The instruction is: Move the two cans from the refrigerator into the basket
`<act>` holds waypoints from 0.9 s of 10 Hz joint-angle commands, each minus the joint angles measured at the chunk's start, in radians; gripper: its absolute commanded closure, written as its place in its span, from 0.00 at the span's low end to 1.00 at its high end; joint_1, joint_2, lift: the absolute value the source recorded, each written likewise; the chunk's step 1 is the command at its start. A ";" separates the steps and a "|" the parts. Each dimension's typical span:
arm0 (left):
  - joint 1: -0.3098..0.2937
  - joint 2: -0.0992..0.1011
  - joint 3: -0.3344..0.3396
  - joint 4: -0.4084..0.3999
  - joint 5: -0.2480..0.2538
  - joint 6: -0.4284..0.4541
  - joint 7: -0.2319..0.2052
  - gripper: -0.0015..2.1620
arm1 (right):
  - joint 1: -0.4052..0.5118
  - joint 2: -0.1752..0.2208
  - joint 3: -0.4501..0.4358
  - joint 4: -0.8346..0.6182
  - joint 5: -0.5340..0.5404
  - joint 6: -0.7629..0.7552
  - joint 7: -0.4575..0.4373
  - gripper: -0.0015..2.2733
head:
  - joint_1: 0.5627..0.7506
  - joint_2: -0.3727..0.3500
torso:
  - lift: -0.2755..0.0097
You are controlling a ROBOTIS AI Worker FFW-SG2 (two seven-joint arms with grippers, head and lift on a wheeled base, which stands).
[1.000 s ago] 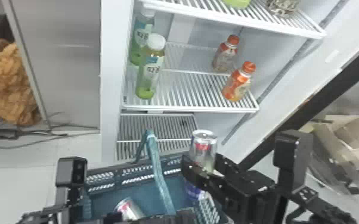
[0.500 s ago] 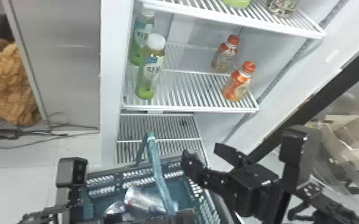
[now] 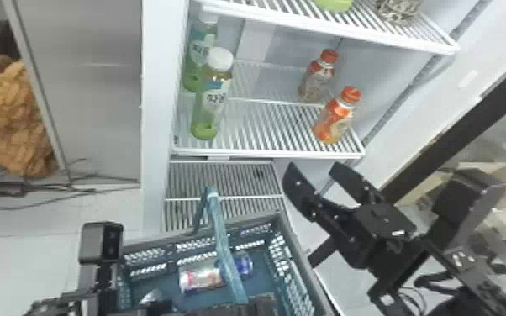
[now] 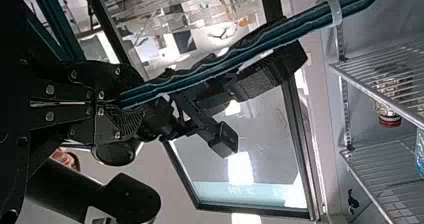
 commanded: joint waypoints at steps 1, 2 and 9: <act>0.000 0.000 -0.002 0.000 0.000 0.000 0.000 0.54 | 0.007 0.005 0.017 0.073 0.014 -0.184 0.000 0.12 | 0.70 0.03 | 0.00; 0.000 0.000 0.000 0.000 0.000 0.000 0.000 0.54 | 0.007 0.009 0.023 0.112 0.020 -0.258 0.000 0.12 | 0.70 0.03 | 0.00; 0.002 -0.003 0.002 0.002 -0.006 0.005 0.000 0.54 | -0.030 0.014 0.109 0.321 0.110 -0.567 0.015 0.12 | 0.70 0.03 | 0.00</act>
